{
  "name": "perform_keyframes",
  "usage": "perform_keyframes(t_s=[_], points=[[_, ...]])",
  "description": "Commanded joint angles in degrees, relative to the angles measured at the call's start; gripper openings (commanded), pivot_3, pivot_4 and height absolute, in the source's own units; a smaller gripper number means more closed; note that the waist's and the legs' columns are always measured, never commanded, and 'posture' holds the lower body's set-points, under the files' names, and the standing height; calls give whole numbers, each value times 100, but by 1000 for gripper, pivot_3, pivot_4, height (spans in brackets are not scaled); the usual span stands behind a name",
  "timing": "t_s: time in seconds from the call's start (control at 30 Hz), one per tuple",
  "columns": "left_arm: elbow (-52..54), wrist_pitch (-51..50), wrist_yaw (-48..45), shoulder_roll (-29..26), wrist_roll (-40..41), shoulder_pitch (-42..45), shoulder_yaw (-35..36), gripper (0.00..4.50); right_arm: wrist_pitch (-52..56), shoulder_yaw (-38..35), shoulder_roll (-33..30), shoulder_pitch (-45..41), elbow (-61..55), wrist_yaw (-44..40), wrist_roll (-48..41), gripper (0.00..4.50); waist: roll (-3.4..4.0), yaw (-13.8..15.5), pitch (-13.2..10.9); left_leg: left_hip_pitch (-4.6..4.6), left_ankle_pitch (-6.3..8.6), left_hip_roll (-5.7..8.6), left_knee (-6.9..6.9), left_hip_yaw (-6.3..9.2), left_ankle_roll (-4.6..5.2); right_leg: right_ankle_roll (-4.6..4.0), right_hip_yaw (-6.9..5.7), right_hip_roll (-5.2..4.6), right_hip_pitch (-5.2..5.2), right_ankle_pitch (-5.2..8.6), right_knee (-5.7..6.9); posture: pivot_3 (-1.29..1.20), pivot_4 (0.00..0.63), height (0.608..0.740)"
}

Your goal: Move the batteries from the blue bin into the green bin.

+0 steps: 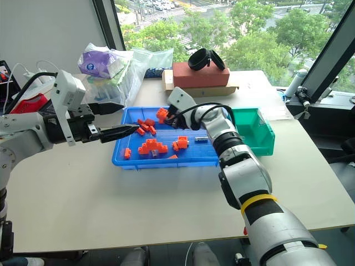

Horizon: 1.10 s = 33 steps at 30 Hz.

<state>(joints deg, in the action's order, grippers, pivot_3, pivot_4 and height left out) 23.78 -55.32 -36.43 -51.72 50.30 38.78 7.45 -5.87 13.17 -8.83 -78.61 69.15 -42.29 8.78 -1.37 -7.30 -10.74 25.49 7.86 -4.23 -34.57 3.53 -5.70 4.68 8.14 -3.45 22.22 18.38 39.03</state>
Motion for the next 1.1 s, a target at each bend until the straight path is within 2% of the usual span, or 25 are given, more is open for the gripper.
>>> perform_keyframes(t_s=[0.03,0.07,0.1,0.3,0.43,0.57,0.67,0.9,1.1], points=[[105,80,-98,42,-92,90,-29,4500,-221,-80,-16,-236,54,225,105,1478,0,17,0,1,0,0,0,0,0,0,0,0,0,0,-1,0,150,740],[123,80,-115,59,-99,78,-42,4500,-222,-133,-36,-256,63,271,103,2484,0,23,0,2,0,0,0,0,0,0,0,-1,0,0,-1,0,150,740],[134,83,-132,74,-113,74,-59,4500,-230,-165,-70,-270,68,322,112,2623,0,28,-1,2,0,0,0,0,-1,0,0,-1,0,0,-1,0,150,740],[29,160,-220,270,-206,183,-185,4500,-250,-432,-603,-337,-58,519,6,4472,0,41,-1,3,0,0,0,1,-1,0,-1,-2,0,0,-1,0,150,740],[-26,179,-278,413,-249,260,-243,4500,-228,-499,-1023,-253,-235,302,32,4472,0,48,-1,3,0,0,-1,1,-1,0,-1,-2,-1,0,-3,0,150,740],[-156,149,-417,636,-200,437,-333,4500,574,-422,-1895,-27,-788,-1176,-25,4472,2,44,-2,2,-1,0,0,1,-1,0,-1,-1,-1,0,-3,0,150,740],[-220,134,-523,723,-201,530,-381,4500,1148,-331,-2195,225,-1348,-2033,-83,4472,1,70,-2,5,0,1,-5,0,0,0,-1,-2,-3,0,-5,0,150,740],[-373,181,-768,858,-386,718,-614,4500,1254,-29,-2004,611,-1246,-2376,156,4472,1,-13,-2,-7,-2,1,-5,0,-1,0,2,0,-4,0,-1,0,150,740],[-422,110,-789,925,-467,776,-603,4500,911,206,-1767,509,-599,-1985,481,4472,2,43,-3,-2,-3,1,-8,0,-3,0,0,-2,-7,0,-2,0,150,740]])
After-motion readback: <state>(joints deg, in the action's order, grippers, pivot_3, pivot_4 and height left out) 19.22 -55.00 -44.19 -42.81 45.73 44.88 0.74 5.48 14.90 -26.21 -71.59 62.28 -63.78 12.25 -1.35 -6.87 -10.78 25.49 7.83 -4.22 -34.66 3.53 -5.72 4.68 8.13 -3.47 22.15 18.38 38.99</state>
